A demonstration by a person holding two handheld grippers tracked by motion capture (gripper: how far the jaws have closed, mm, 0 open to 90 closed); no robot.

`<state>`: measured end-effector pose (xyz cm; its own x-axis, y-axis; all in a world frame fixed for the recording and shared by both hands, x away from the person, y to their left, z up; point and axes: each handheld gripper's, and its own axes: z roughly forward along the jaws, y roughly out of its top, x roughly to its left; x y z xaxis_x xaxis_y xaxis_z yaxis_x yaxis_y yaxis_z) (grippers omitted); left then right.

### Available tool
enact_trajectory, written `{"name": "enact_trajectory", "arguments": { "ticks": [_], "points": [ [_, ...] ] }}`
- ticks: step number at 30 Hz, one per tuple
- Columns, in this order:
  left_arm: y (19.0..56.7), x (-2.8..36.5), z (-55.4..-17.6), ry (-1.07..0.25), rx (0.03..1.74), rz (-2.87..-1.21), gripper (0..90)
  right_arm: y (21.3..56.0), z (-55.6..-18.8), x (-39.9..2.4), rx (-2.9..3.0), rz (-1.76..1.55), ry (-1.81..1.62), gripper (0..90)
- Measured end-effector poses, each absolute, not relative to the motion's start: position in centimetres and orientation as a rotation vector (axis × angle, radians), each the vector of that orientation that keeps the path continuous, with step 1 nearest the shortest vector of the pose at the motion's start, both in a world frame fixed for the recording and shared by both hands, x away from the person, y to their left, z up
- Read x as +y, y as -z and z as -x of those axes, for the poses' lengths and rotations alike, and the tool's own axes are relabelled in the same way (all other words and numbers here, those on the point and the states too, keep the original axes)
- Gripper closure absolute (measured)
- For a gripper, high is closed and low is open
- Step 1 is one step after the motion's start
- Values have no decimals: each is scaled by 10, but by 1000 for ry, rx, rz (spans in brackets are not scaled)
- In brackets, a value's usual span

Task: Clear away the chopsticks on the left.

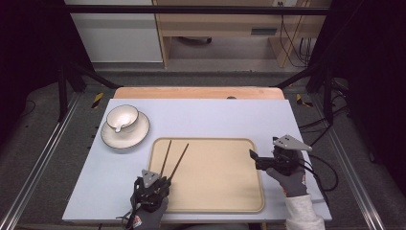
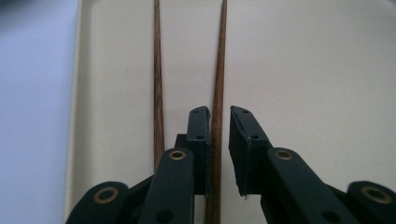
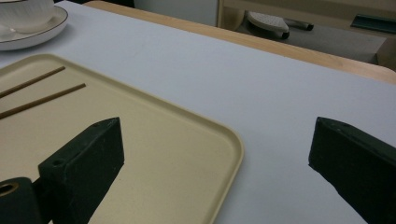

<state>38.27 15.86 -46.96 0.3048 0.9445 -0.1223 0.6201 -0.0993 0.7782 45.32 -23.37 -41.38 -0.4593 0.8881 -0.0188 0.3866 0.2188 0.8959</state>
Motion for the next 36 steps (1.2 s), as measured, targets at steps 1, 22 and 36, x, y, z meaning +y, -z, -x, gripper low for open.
{"name": "enact_trajectory", "arguments": {
  "ticks": [1,22,36],
  "points": [
    [466,160,-383,-541,1392,-1805,774,414,-453,-234,1949,-1177,-1198,36],
    [392,189,-425,-584,1075,-1841,492,408,-451,-240,1926,-1186,-1225,31],
    [417,252,-430,-575,1106,-1839,294,407,-450,-243,1918,-1193,-1211,26]
  ]
}}
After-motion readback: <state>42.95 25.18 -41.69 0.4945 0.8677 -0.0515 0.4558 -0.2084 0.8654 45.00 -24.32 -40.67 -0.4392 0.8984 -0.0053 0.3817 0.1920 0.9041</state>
